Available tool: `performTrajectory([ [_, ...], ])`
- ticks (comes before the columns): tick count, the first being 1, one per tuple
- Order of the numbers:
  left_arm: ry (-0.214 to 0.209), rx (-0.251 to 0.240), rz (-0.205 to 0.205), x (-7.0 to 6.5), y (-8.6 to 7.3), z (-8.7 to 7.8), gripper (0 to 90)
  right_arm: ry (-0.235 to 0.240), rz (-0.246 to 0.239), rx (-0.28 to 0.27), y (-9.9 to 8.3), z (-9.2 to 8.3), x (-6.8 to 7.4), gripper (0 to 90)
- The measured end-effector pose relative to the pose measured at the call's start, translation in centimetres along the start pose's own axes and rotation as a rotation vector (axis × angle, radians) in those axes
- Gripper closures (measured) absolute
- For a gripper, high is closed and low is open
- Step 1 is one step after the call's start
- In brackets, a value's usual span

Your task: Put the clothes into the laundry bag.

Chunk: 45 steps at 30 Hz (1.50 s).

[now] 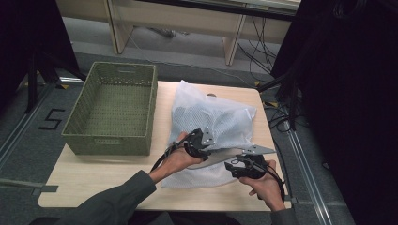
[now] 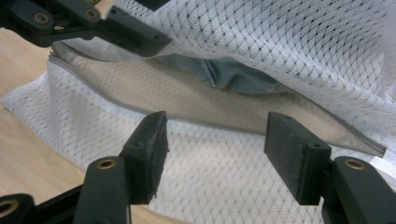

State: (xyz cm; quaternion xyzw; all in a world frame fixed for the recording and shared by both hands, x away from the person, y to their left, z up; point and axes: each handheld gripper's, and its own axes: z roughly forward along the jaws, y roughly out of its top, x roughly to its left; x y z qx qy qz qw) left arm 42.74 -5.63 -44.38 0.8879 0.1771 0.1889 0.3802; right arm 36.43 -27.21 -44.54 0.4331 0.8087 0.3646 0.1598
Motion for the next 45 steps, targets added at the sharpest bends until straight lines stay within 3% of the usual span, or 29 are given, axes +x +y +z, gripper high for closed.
performTrajectory([
  [4,-0.009,0.017,0.021,-0.2,0.8,0.4,81.7,0.0,0.003,0.005,0.0,0.0,0.0,40.4],
  [6,-0.033,0.016,0.002,0.0,1.1,0.5,87.8,0.007,0.011,0.003,-0.1,0.0,0.0,40.4],
  [10,-0.094,-0.017,-0.061,0.4,1.5,-0.2,88.9,0.002,0.028,0.007,0.0,-0.2,0.0,40.5],
  [13,-0.145,-0.039,-0.102,0.7,1.6,-1.0,88.8,-0.006,-0.016,-0.014,-0.2,0.0,-0.6,40.4],
  [15,-0.171,-0.041,-0.119,0.9,1.4,-1.1,88.8,-0.004,-0.001,-0.007,-0.2,-0.1,-0.7,40.4],
  [16,-0.181,-0.05,-0.152,0.8,1.3,-1.0,88.8,-0.013,-0.009,-0.032,-0.2,-0.1,-0.9,40.4],
  [17,-0.196,-0.051,-0.164,0.8,1.1,-0.7,88.8,-0.009,0.0,-0.011,-0.1,-0.4,-0.9,40.4],
  [18,-0.203,-0.052,-0.167,0.7,1.0,-0.4,88.7,-0.009,0.002,-0.024,-0.1,-0.4,-1.0,40.4],
  [19,-0.205,-0.029,-0.148,0.6,0.8,-0.1,88.7,-0.006,0.044,-0.02,-0.1,-0.5,-0.7,40.4],
  [20,-0.21,-0.026,-0.154,0.4,0.6,0.4,88.6,-0.02,0.008,-0.032,-0.2,-0.4,-1.0,40.4],
  [21,-0.217,0.005,-0.136,0.2,0.4,0.8,88.5,-0.015,0.03,-0.018,-0.1,-0.5,-1.0,40.4],
  [23,-0.21,0.054,-0.092,-0.1,0.0,1.9,87.7,-0.013,0.055,-0.008,-0.3,-0.4,-0.9,40.4],
  [24,-0.208,0.071,-0.084,-0.2,-0.2,2.4,86.8,-0.022,0.007,-0.01,-0.4,-0.3,-1.2,40.3],
  [26,-0.209,0.08,-0.094,-0.5,-0.5,3.0,84.6,-0.016,0.01,-0.009,-0.4,-0.2,-1.4,40.3],
  [28,-0.194,0.086,-0.073,-0.8,-0.5,3.0,80.0,-0.014,0.027,-0.001,-0.4,-0.2,-1.3,40.2],
  [33,-0.184,0.041,-0.053,-1.0,0.1,1.4,70.0,-0.02,0.056,0.001,-0.5,-0.2,-1.3,39.9],
  [34,-0.185,0.032,-0.053,-0.9,0.2,1.1,68.5,-0.019,0.073,0.007,-0.5,-0.3,-1.2,39.8],
  [35,-0.18,0.023,-0.063,-0.8,0.2,0.7,66.9,-0.032,0.053,0.002,-0.5,-0.3,-1.3,39.7],
  [38,-0.177,-0.015,-0.106,-0.8,0.1,-0.1,62.4,-0.029,0.052,-0.002,-0.5,-0.3,-1.3,39.4],
  [45,-0.183,-0.042,-0.141,-0.7,-0.7,-2.2,52.2,-0.026,0.061,-0.005,-0.5,-0.2,-1.3,39.1],
])
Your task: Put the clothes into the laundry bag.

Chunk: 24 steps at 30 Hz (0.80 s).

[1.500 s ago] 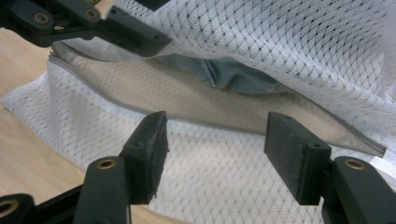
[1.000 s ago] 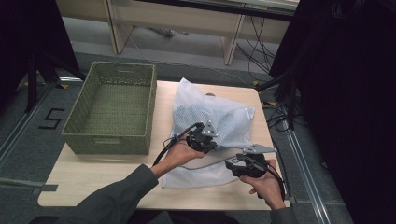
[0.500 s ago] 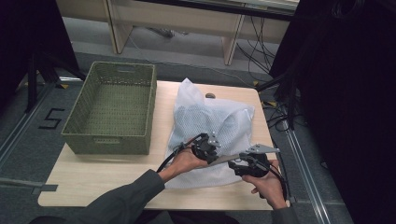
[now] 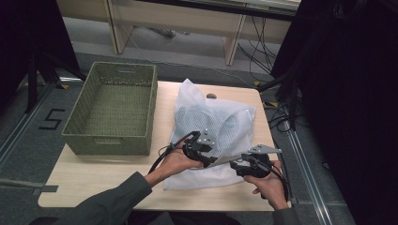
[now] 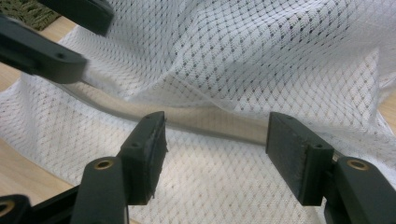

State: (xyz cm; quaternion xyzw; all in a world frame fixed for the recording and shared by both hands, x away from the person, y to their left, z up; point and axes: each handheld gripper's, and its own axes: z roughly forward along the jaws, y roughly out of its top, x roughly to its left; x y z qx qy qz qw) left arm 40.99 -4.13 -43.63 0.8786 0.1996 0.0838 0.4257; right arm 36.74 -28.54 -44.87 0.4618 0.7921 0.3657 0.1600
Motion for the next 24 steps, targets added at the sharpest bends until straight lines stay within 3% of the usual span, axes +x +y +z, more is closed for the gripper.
performTrajectory([
  [10,0.016,0.019,-0.009,0.2,-1.8,-2.8,43.2,-0.006,-0.002,0.009,0.1,-0.1,0.1,38.8],
  [11,0.02,0.016,-0.015,0.2,-2.0,-3.1,42.2,-0.013,-0.036,-0.003,0.1,-0.1,-0.1,38.8],
  [13,0.029,0.017,-0.021,0.4,-2.4,-3.7,40.8,0.004,0.014,0.015,0.1,-0.1,0.2,38.7],
  [15,0.036,0.014,-0.029,0.5,-2.8,-4.2,39.3,-0.005,-0.005,-0.009,0.0,0.0,0.1,38.6],
  [17,0.043,0.014,-0.03,0.6,-3.2,-4.7,38.5,-0.004,-0.013,0.006,0.0,-0.1,0.1,38.6],
  [24,0.047,0.005,-0.043,0.6,-5.0,-6.5,36.1,0.003,0.0,0.016,0.1,-0.1,0.3,38.6],
])
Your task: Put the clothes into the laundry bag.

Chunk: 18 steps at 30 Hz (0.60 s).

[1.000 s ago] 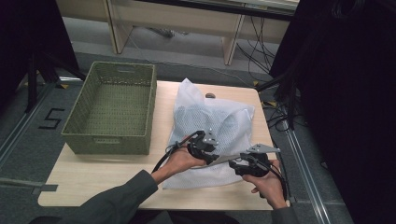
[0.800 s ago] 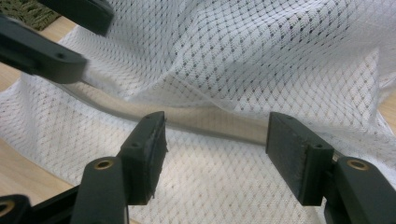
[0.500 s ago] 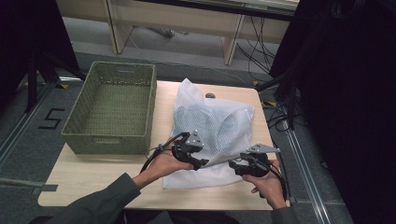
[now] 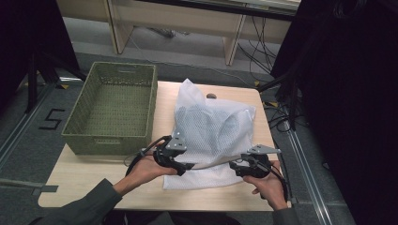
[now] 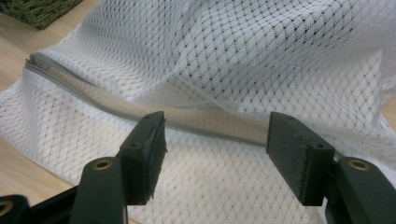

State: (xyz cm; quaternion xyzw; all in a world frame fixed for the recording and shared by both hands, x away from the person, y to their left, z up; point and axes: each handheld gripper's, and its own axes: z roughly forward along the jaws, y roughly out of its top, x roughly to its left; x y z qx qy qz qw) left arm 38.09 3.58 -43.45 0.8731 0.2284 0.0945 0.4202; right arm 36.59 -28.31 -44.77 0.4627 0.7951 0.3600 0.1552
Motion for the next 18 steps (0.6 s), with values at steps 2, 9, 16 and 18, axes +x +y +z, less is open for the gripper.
performTrajectory([
  [2,0.004,-0.006,-0.015,0.1,-0.5,-0.4,35.7,-0.009,-0.029,-0.026,0.0,0.2,-0.1,38.5],
  [9,0.016,-0.008,-0.041,0.5,-2.3,-1.8,33.8,0.004,-0.036,-0.01,0.0,0.2,0.0,38.3],
  [16,0.024,-0.002,-0.058,0.8,-3.4,-2.6,32.5,0.006,-0.043,-0.049,-0.1,0.4,0.3,38.0],
  [18,0.027,0.001,-0.06,0.8,-3.7,-2.9,32.1,0.013,-0.037,-0.009,0.0,0.1,0.4,38.0],
])
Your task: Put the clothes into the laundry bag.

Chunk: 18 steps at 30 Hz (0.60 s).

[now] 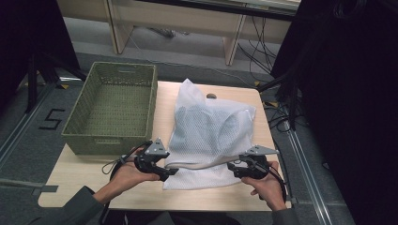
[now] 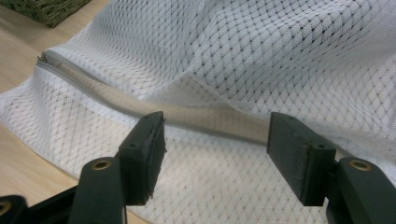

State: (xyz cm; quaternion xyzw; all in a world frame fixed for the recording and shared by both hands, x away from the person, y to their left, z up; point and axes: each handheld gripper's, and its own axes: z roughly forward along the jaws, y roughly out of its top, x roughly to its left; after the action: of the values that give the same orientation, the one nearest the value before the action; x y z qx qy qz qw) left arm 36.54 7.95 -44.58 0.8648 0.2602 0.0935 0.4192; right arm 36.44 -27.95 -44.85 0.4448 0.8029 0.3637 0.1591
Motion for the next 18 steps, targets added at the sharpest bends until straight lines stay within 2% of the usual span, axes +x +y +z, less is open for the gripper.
performTrajectory([
  [1,-0.002,-0.002,0.004,0.0,-0.2,-0.1,32.0,-0.003,-0.003,-0.003,0.0,0.0,0.0,38.0],
  [2,0.004,0.0,0.006,0.0,-0.3,-0.3,31.9,-0.001,-0.03,-0.011,-0.1,0.0,-0.1,38.0],
  [3,0.005,-0.011,-0.013,0.0,-0.5,-0.4,31.8,0.0,-0.024,-0.027,-0.2,0.0,0.0,37.9],
  [4,0.009,0.002,0.002,0.1,-0.6,-0.6,31.6,-0.001,-0.037,-0.052,-0.3,0.2,0.0,37.8],
  [5,0.01,0.005,0.001,0.1,-0.8,-0.8,31.4,0.004,-0.009,-0.019,-0.2,-0.1,0.2,37.7],
  [6,0.011,-0.004,-0.016,0.0,-1.0,-0.8,31.1,0.007,-0.011,-0.008,-0.2,-0.2,0.2,37.6],
  [7,0.007,0.009,0.011,0.2,-1.1,-1.1,31.0,0.004,-0.033,-0.02,-0.4,-0.1,0.2,37.5],
  [8,0.013,0.01,0.004,0.1,-1.3,-1.2,30.9,0.016,-0.01,-0.013,-0.4,-0.2,0.4,37.4],
  [9,0.014,0.014,-0.007,0.1,-1.5,-1.3,30.9,0.014,-0.014,-0.005,-0.4,-0.4,0.5,37.2],
  [10,0.009,0.012,-0.01,0.1,-1.6,-1.3,30.8,0.016,-0.038,-0.012,-0.5,-0.3,0.4,36.9],
  [11,0.01,0.019,0.0,0.2,-1.8,-1.4,30.6,0.02,-0.003,-0.016,-0.6,-0.3,0.8,36.4],
  [12,0.012,0.021,-0.005,0.1,-1.9,-1.4,30.4,0.021,-0.028,-0.003,-0.6,-0.4,0.7,36.3],
  [13,0.015,0.023,-0.006,0.0,-2.1,-1.4,30.3,0.019,-0.04,-0.023,-0.8,-0.2,0.8,36.1],
  [14,0.013,0.026,-0.021,-0.1,-2.3,-1.4,30.0,0.021,-0.05,-0.011,-0.8,-0.4,0.8,35.9],
  [15,0.019,0.033,-0.01,-0.2,-2.4,-1.4,29.1,0.032,-0.027,-0.012,-0.8,-0.4,1.1,35.6],
  [17,0.019,0.044,-0.01,-0.4,-2.7,-1.4,28.7,0.033,-0.045,-0.009,-0.9,-0.5,1.3,34.9],
  [18,0.015,0.047,-0.01,-0.5,-2.8,-1.3,28.2,0.042,-0.026,-0.001,-0.9,-0.5,1.5,34.7],
])
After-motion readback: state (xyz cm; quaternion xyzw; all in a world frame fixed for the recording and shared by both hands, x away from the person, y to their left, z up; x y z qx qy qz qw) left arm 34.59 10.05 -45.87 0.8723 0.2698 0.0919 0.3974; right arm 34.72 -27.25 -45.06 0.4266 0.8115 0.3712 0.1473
